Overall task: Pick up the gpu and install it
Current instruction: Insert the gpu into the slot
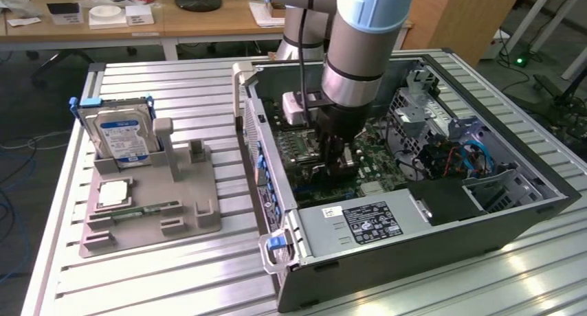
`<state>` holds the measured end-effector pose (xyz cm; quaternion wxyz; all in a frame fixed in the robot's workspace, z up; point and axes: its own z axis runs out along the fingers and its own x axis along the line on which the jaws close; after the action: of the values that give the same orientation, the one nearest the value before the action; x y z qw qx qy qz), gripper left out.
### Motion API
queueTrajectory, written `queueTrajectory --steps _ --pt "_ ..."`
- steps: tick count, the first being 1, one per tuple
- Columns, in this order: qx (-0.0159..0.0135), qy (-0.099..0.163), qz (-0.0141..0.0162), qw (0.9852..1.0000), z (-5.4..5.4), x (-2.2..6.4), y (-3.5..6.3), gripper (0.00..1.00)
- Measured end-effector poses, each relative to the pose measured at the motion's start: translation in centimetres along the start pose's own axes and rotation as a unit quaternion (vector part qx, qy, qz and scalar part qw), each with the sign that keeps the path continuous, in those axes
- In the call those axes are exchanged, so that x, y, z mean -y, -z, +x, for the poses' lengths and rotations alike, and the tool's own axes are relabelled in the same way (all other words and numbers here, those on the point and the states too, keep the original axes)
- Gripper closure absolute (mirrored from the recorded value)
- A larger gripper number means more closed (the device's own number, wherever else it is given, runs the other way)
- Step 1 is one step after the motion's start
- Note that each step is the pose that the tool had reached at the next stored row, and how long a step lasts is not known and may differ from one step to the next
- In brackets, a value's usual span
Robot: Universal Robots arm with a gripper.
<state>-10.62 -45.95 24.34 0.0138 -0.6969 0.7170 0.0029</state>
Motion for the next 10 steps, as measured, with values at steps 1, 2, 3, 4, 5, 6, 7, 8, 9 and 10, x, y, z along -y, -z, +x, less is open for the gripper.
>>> queueTrajectory --steps 1,2,3,4,5,6,7,8,9,10 --pt "0.0001 0.0 0.0007 1.0 0.0 0.01 0.34 0.65" --pt "0.0 0.0 0.0012 1.0 -0.1 0.01 0.68 0.65" --pt "0.0 0.0 0.0017 1.0 -0.1 0.02 1.02 0.65" --pt "0.0001 0.0 0.0022 1.0 -0.1 0.02 1.35 0.65" --pt "0.0001 0.0 0.0028 1.0 -0.1 0.02 1.65 0.65" --pt "0.0001 0.0 0.0034 1.0 -0.1 0.03 1.94 0.65" --pt "0.0001 0.0 0.004 1.0 -0.2 0.03 2.25 0.65" --pt "0.0001 0.0 0.0046 1.0 -0.2 0.04 2.51 0.65" --pt "0.0002 0.0 0.0052 1.0 -0.2 0.04 2.74 0.65" --pt "0.0001 0.0 0.0056 1.0 -0.2 0.05 2.91 0.65"
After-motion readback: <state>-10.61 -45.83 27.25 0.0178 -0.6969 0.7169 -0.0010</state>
